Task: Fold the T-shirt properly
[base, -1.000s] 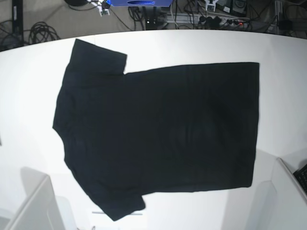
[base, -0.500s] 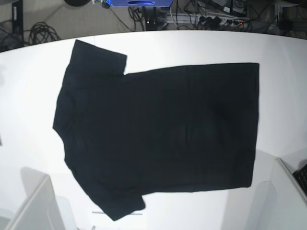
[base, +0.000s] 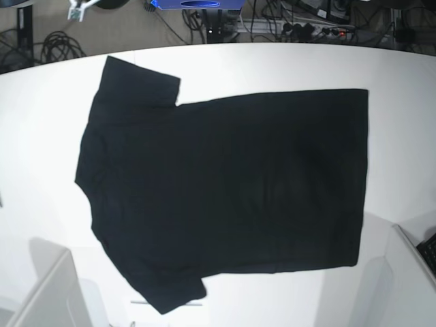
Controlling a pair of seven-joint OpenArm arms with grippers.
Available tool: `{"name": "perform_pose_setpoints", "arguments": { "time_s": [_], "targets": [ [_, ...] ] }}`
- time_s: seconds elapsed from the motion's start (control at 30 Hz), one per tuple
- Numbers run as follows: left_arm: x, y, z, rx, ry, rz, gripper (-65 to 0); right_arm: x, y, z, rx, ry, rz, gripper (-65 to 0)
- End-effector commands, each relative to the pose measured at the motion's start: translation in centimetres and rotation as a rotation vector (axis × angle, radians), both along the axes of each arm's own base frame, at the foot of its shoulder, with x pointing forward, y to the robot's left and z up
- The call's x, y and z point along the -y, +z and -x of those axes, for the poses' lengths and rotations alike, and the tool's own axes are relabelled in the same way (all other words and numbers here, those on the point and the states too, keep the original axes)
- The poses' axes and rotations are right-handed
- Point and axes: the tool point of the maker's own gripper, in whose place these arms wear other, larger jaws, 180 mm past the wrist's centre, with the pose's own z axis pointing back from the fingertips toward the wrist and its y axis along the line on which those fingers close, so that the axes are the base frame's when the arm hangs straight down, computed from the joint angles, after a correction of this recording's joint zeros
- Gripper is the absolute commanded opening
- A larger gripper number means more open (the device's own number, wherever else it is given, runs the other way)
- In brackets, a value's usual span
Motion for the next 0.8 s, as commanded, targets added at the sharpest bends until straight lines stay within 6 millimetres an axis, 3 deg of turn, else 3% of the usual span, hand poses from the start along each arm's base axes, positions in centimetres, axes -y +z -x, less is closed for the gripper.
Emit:
{"name": "perform_pose_setpoints", "arguments": {
  "time_s": [0.0, 0.13, 0.27, 0.43, 0.63, 0.67, 0.77],
  "targets": [
    [-0.7, 1.4, 0.5, 0.008, 0.004, -0.019, -65.0, 1.5, 1.4, -0.6, 0.028, -0.015, 0.032, -65.0],
    [-2.8, 5.5, -2.2, 0.123, 0.048, -0.080, -65.0, 3.8, 5.4, -4.1, 0.140, -0.028, 0.103, -65.0],
    [-4.9, 9.3, -4.3, 0.244, 0.131, -0.158, -65.0, 4.2, 9.1, -7.9, 0.277, -0.030, 0.148, -65.0],
    [-6.6, 12.7, -6.5, 0.389, 0.230, -0.229, -65.0, 2.3, 13.2, -13.1, 0.466, -0.036, 0.143, -65.0],
    [-6.4, 13.5, -8.3, 0.448, 0.232, -0.216, -65.0, -0.7, 15.0, -16.6, 0.640, -0.107, -0.051, -65.0],
    [-6.4, 13.5, -8.6, 0.458, 0.233, -0.214, -65.0, -1.5, 14.9, -16.9, 0.651, -0.108, -0.118, -62.1],
    [-6.4, 13.6, -9.3, 0.481, 0.235, -0.211, -65.0, -3.5, 15.2, -18.0, 0.667, -0.072, -0.292, -39.0]
  ]
}}
